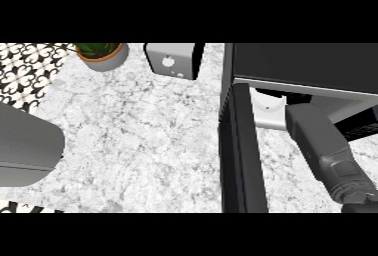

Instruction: Pick up the milk, place it into the microwave and close the microwave

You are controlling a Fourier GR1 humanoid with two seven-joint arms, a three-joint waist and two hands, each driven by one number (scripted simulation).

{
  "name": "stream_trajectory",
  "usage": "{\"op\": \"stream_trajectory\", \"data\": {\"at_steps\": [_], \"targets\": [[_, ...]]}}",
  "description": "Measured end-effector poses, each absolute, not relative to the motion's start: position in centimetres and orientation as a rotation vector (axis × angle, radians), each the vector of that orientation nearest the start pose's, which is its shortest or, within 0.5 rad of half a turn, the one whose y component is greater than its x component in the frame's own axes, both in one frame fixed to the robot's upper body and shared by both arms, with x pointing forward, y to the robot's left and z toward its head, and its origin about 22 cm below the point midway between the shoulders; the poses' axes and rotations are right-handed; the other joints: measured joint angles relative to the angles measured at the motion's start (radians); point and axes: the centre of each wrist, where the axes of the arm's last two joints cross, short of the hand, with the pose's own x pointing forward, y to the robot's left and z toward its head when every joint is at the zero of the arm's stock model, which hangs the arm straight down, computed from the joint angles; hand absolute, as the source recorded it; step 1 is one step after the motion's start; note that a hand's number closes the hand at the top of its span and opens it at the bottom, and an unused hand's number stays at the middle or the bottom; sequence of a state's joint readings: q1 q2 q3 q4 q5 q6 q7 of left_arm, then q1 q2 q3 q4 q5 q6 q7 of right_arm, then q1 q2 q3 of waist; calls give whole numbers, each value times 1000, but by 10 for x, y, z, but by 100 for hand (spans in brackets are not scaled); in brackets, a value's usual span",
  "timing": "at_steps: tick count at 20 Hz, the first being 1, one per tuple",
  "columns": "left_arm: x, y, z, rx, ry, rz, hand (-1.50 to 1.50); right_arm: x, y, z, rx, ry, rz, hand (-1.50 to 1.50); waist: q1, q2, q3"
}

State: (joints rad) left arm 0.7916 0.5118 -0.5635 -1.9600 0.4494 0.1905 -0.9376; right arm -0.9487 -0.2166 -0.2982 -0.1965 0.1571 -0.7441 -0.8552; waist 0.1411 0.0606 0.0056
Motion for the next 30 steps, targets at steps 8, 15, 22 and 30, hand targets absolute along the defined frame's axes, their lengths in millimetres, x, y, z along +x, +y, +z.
{"op": "stream_trajectory", "data": {"at_steps": [8, 15, 22, 30], "targets": [[26, 233, -7, -191, -1898, 171, -150, 398, -278, -25, -1273, -1608, 242, -150, 33, 17, -18], [30, 235, -10, -194, -1897, 148, -150, 402, -258, -26, -1242, -1635, 432, -150, 41, 11, -7], [32, 237, -14, -190, -1891, 143, -150, 407, -224, -24, -1055, -1718, 538, -150, 31, 6, 0], [36, 236, -15, -189, -1906, 142, -150, 404, -202, -30, -863, -1757, 546, -150, 9, 7, 1]]}}
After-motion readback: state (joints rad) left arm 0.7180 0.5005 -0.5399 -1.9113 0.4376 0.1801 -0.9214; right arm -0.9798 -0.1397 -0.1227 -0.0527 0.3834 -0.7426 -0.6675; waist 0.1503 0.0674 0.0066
